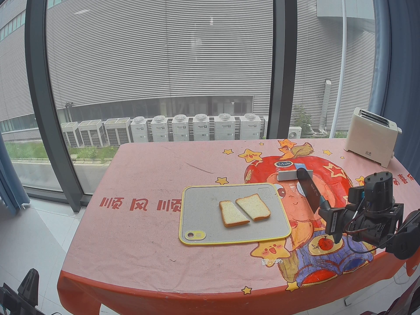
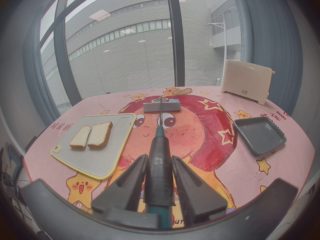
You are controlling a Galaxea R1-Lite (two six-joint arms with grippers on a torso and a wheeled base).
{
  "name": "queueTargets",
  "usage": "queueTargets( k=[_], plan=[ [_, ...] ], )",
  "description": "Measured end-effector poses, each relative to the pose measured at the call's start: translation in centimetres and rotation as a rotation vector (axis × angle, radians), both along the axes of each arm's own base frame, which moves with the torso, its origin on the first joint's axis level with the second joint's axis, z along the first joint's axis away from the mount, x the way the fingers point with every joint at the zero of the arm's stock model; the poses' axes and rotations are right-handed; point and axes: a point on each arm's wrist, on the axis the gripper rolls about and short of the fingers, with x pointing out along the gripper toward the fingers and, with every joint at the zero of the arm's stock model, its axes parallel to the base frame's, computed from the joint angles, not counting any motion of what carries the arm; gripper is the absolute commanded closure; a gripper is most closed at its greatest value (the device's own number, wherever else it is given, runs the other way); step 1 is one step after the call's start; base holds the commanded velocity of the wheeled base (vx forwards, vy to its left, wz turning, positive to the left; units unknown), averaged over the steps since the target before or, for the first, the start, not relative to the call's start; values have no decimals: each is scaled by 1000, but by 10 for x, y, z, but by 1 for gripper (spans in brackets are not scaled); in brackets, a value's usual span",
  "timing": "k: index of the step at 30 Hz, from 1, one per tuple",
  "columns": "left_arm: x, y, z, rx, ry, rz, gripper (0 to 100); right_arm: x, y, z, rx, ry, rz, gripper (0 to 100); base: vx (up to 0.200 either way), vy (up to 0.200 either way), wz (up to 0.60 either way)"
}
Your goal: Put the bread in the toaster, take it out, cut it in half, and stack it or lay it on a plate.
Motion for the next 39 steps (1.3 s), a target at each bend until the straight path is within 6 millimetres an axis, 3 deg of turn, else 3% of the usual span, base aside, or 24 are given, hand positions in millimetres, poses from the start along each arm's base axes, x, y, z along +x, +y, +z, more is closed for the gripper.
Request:
queueTargets(
  k=[39],
  plan=[
    [0,0,0,0,0,0,100,-3,3,6,14,-23,8,0,0,0,0]
  ],
)
